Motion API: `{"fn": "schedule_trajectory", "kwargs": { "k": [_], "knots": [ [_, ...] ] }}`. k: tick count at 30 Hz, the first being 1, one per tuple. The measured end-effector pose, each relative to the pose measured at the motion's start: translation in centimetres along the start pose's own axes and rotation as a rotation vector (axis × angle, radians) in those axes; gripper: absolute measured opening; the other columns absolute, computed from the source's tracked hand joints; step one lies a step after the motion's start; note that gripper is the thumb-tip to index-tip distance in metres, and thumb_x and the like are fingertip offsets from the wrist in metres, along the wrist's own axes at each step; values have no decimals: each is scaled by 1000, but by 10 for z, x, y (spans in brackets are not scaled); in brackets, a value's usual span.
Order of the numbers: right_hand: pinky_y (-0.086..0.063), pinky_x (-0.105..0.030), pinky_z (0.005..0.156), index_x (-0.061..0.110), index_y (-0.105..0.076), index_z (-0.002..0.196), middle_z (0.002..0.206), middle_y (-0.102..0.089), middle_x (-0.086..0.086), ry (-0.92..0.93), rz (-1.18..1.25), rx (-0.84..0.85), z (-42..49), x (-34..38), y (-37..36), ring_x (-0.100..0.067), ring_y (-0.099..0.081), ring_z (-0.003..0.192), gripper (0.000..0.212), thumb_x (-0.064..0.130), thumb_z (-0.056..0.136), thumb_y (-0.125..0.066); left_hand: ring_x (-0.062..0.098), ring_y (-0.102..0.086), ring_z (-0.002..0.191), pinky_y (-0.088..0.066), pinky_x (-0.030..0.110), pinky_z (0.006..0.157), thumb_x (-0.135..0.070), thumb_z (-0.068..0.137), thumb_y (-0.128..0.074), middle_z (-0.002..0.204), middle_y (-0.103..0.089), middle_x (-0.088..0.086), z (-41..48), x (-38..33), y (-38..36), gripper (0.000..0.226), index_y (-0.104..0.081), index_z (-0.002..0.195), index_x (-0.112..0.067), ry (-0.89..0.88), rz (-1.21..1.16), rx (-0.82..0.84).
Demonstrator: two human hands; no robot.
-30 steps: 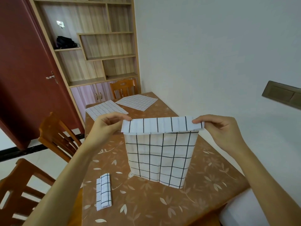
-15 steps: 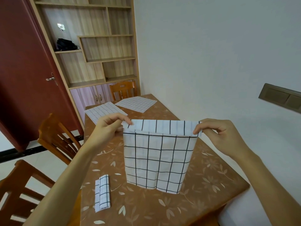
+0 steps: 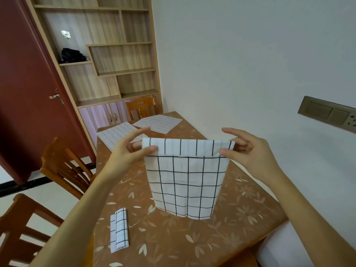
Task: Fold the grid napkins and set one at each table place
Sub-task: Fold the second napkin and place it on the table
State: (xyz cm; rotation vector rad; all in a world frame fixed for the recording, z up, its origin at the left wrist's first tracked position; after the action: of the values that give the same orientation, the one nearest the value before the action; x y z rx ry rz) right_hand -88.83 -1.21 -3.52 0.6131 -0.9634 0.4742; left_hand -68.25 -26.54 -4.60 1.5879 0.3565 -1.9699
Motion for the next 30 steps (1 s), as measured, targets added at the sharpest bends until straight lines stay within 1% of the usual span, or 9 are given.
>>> {"fn": "schedule_trajectory", "kwargs": {
  "k": [4,8,11,13,16,18,21,24,30],
  "knots": [
    [-56,-21,86,24,-72,114,85,-78,1,-18,140,-38,7,8,-2,-13,-74,83,42,2,79,-80,25,-76,99,-63,27,76,-6,94,-64,102,-80,4,3,5,-8,24,-71,117,-11,66,0,40],
    [-56,-26,88,22,-73,112,100,-78,2,-98,270,-51,13,5,-5,-13,-72,96,32,3,86,-73,21,-78,90,-62,25,69,-6,94,-64,97,-81,4,5,5,-15,16,-75,106,-7,59,-56,-31],
    [-54,-41,99,21,-75,106,105,-78,0,-208,251,0,13,-6,-14,-17,-72,103,18,12,91,-70,15,-76,98,-60,20,75,0,92,-64,96,-81,-6,8,3,-15,22,-74,103,-16,-8,5,-56],
    [-55,-44,97,22,-75,99,99,-79,2,-234,203,15,11,-10,-20,-16,-74,97,12,16,93,-68,8,-75,98,-58,18,78,6,90,-64,97,-80,-10,8,0,-16,31,-76,102,-20,-53,48,-54],
    [-57,-48,91,21,-77,88,91,-78,-4,-184,106,-50,10,-13,-21,-25,-74,89,10,20,93,-69,13,-77,91,-61,22,73,6,89,-65,96,-81,-4,8,3,-13,38,-82,93,-28,-12,13,-51],
    [-56,-50,88,19,-77,86,89,-77,-9,-131,60,-95,11,-12,-19,-32,-72,89,10,21,92,-70,20,-78,90,-63,28,71,4,94,-61,98,-81,3,7,6,-9,31,-78,104,-21,50,-14,-23],
    [-58,-43,82,22,-78,86,87,-78,-2,-71,37,-127,14,-9,-17,-25,-73,86,9,18,91,-71,32,-77,92,-64,41,77,-11,100,-60,104,-80,9,6,9,1,23,-68,121,-16,108,34,26],
    [-59,-38,78,22,-78,84,85,-77,-1,-42,28,-146,17,-8,-16,-21,-73,81,10,16,90,-72,40,-75,97,-58,56,91,-32,84,-74,115,-74,19,6,12,7,53,-61,133,-18,164,11,79],
    [-61,-28,75,28,-76,88,86,-78,7,-14,42,-152,19,-7,-21,-11,-74,81,12,17,90,-72,34,-74,104,-62,46,87,-37,77,-81,115,-76,14,4,6,-1,62,-60,133,-21,136,-44,160]
  ]
}}
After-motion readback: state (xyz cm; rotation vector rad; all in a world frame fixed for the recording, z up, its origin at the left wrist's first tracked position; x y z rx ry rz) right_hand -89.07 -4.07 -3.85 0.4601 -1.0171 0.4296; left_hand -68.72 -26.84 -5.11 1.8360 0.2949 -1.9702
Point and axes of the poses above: each hand's wrist, its own z-axis towards the middle knuckle, its own y-axis out of the back of the hand, x = y × z, the point moved 3 cm from there along z, towards the middle knuckle
